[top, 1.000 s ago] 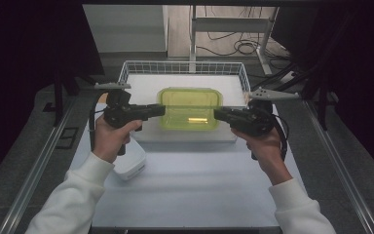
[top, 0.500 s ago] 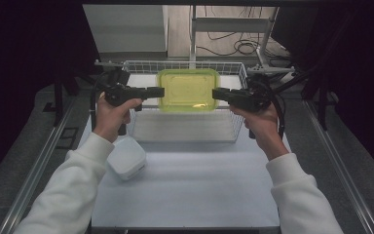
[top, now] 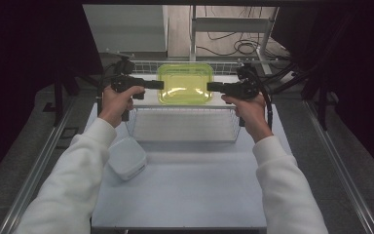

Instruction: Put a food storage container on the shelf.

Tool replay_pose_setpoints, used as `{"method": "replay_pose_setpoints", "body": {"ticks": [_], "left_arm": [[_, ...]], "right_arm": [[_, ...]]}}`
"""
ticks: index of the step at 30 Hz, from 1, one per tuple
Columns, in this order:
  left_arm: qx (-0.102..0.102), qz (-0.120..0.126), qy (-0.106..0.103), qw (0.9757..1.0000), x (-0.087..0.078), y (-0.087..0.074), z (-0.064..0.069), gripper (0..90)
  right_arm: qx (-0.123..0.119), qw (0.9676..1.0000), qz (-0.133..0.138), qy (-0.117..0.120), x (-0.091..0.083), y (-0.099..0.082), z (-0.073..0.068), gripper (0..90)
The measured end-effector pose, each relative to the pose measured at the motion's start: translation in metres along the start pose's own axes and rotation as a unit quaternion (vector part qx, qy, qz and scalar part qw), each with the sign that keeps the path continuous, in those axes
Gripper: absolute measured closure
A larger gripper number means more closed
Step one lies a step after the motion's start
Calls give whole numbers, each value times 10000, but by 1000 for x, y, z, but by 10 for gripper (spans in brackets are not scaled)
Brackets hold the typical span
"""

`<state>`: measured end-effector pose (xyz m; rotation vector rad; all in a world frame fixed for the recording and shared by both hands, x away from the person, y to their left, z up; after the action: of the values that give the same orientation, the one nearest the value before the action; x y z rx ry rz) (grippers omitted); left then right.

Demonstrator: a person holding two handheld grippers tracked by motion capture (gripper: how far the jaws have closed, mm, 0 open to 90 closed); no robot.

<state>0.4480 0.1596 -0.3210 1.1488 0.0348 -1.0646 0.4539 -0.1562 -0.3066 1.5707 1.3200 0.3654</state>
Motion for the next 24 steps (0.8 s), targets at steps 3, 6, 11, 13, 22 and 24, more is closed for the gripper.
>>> {"method": "replay_pose_setpoints", "body": {"ticks": [3,6,11,13,22,24], "left_arm": [[-138,-73,-16,9999,7,2,-6,795],[-246,-152,2,9996,13,4,-12,795],[-406,-169,41,9990,18,7,-17,794],[-472,-214,56,9986,20,11,-18,792],[-1126,-249,-44,9933,33,21,-32,785],[-1182,-285,-15,9926,36,23,-35,779]], "right_arm": [[166,9998,-55,-20,5,1,8,793],[383,9992,-134,-50,12,1,17,792],[644,9978,-134,-13,17,1,26,789],[758,9970,-139,8,19,2,29,788],[1295,9915,-32,-125,28,9,42,756],[1430,9896,-29,-153,30,10,44,748]]}}
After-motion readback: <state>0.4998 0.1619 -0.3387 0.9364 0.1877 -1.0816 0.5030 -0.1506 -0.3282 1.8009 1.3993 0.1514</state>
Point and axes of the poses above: each handheld gripper's, and its own axes: x roughly forward along the jaws, y roughly out of its top, z roughly to its right, the point moved 2 cm from there along x, roughly forward along the jaws, and after that the axes turned 10 degrees about y, right-handed, at the moved point
